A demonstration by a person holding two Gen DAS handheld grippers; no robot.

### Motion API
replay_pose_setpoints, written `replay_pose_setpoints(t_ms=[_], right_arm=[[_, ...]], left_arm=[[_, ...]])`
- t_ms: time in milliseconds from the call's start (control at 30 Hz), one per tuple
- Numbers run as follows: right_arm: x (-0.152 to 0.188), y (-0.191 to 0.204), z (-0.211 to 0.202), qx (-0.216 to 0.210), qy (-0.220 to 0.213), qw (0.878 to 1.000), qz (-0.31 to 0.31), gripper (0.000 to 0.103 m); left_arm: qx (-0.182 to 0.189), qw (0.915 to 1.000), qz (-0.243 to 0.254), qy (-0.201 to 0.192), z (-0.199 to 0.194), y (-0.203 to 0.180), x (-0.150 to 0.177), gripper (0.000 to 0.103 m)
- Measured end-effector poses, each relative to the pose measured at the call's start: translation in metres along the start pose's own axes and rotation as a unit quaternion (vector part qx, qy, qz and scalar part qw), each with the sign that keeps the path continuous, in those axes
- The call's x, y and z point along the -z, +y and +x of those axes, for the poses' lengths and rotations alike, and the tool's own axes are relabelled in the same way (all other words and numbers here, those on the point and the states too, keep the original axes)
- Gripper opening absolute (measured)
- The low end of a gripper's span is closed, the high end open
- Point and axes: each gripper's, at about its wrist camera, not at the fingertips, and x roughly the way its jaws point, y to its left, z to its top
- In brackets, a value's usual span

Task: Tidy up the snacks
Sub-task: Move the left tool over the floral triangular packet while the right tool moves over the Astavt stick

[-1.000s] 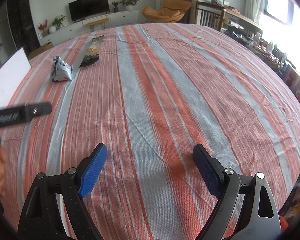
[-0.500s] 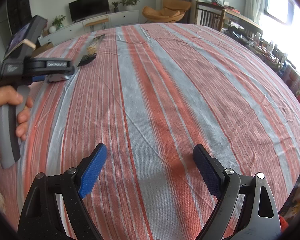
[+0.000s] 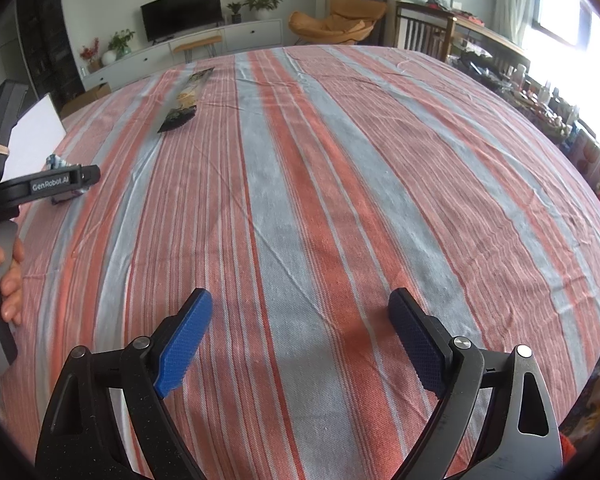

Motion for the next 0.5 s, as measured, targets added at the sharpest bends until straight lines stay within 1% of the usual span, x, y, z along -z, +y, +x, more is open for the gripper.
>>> replay_pose_setpoints(t_ms=[33, 67, 133, 200, 267, 400, 500], right_arm=[[-0.002, 0.0, 0.001, -0.002, 0.008, 1.0, -0.004, 0.092], [-0.006, 0.0, 0.003, -0.001, 0.02, 1.0, -0.005, 0.092], [-0.022, 0.002, 0.012, -0.002, 0.047, 0.999, -0.001, 0.092], [-0.048, 0.009, 0.026, -0.03, 0.064, 0.998, -0.002, 0.091], [-0.076, 0.018, 0.039, -0.05, 0.06, 0.997, -0.011, 0.09], [-0.14, 0.053, 0.074, -0.062, 0.023, 0.996, -0.066, 0.091], [-0.172, 0.077, 0.104, -0.09, 0.035, 0.992, -0.076, 0.09]], left_arm=[[-0.008, 1.0, 0.002, 0.003, 0.001, -0.001, 0.0, 0.088], [-0.014, 0.9999, 0.004, 0.005, 0.002, -0.003, 0.0, 0.09], [-0.018, 0.9998, -0.006, 0.009, 0.005, -0.001, -0.001, 0.097], [-0.02, 0.9996, -0.015, 0.013, 0.008, 0.001, -0.002, 0.1], [-0.023, 0.9995, -0.012, 0.016, 0.009, -0.001, -0.002, 0.103], [-0.021, 0.9996, -0.013, 0.016, 0.01, 0.0, -0.002, 0.103], [-0.021, 0.9996, -0.013, 0.016, 0.01, -0.001, -0.003, 0.103]])
